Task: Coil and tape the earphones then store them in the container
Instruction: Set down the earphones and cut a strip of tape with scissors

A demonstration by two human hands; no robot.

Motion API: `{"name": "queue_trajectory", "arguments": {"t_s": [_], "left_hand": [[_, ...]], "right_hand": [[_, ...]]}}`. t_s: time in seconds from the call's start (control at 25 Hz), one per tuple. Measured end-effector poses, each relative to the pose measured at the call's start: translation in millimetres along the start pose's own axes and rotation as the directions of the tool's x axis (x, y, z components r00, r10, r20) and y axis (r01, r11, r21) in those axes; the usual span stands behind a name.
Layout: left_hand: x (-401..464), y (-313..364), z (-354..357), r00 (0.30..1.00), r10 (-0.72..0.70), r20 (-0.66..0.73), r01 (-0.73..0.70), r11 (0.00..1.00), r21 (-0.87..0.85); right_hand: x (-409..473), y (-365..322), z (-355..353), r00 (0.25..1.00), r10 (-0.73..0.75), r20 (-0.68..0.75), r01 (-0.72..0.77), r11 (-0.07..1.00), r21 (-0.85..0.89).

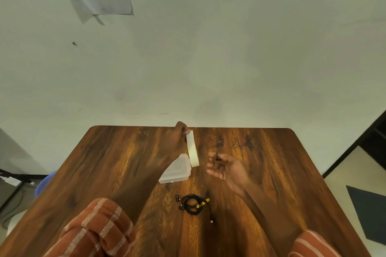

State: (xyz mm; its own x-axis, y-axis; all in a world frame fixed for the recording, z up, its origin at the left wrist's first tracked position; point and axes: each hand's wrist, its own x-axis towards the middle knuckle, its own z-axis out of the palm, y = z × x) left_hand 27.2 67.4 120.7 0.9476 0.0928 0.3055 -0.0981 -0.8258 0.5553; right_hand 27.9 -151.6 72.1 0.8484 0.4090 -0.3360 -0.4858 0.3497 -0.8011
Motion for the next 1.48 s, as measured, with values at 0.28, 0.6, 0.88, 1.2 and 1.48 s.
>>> {"name": "queue_trajectory", "arguments": {"t_s": [0.28,0.6,0.88,1.2,1.48], "left_hand": [[14.6,3.0,-15.4,0.996,0.086,0.020,-0.085,0.995,-0.043],[14.2,21.8,-10.0,0.996,0.001,-0.085,-0.005,0.999,-0.044],[13.6,27.5,-5.2,0.973,-0.124,-0.196,0.095,0.984,-0.150],[18.9,27.9,-5.8,0.948,-0.187,-0.258,0.125,0.964,-0.236],[28.2,14.2,-34.5,0.990,0.073,-0.117,-0.064,0.995,0.073]], "right_hand": [[-9.7,-32.6,43.0,0.995,0.096,0.004,-0.095,0.984,0.154],[10.3,-11.1,90.1,0.907,0.028,-0.421,0.172,0.886,0.430],[21.7,13.0,101.0,0.813,-0.290,-0.505,0.318,0.948,-0.033],[18.4,16.2,97.1,0.660,-0.721,-0.212,0.498,0.631,-0.595],[14.3,-51.0,69.4,0.728,-0.668,0.155,0.461,0.309,-0.832]]}}
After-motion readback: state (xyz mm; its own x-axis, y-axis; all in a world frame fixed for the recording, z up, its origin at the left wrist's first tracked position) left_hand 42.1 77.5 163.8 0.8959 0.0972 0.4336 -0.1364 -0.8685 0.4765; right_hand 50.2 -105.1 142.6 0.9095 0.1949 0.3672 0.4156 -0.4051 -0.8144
